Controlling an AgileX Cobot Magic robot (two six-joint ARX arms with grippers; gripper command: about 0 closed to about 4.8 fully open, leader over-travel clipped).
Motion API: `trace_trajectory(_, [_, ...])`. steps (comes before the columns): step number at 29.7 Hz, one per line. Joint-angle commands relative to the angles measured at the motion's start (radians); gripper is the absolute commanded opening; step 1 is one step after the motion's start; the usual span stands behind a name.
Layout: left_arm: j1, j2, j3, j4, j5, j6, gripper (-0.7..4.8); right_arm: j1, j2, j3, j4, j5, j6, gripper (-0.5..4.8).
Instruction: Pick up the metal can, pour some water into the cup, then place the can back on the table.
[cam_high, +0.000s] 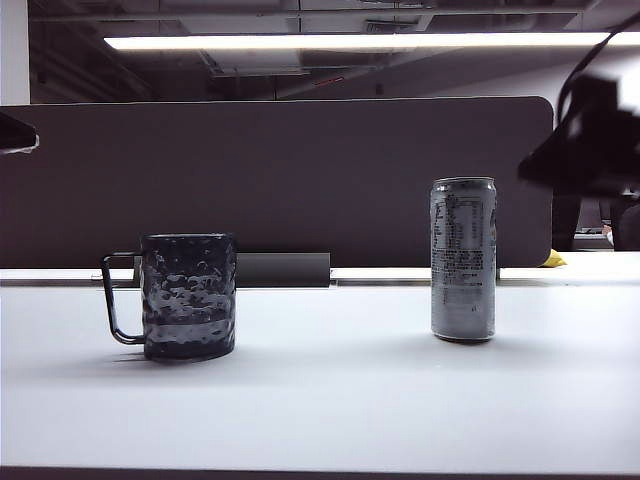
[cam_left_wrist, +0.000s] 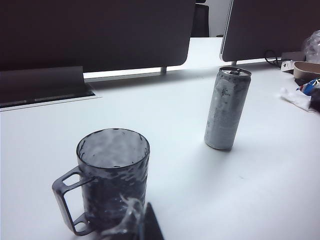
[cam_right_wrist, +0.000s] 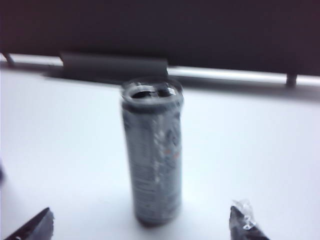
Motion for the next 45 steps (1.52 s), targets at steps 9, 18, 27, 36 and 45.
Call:
trace_trajectory(9, [-0.001,0.001,0.001,0.011,-0.004,0.001,-0.05,-0.052,0.503,0.313,0.097,-0.098,0.010,4.79])
trace_trajectory(18, [-0.001,0.001,0.001,0.011,-0.001,0.001,-0.05,-0.064,0.529,0.387,0.087,-0.055,-0.002,4.79])
trace_trajectory(27, [-0.001,0.001,0.001,0.012,-0.001,0.001,-0.05,-0.072,0.681,0.476,0.092,-0.035,0.003,4.79])
trace_trajectory(36, [-0.001,0.001,0.001,0.011,-0.002,0.001,-0.05,-0.084,0.756,0.507,0.090,0.014,0.028,4.79])
trace_trajectory(45, [-0.001,0.001,0.001,0.011,-0.001,0.001,-0.05,-0.085,0.755,0.508,0.095,0.023,0.028,4.79])
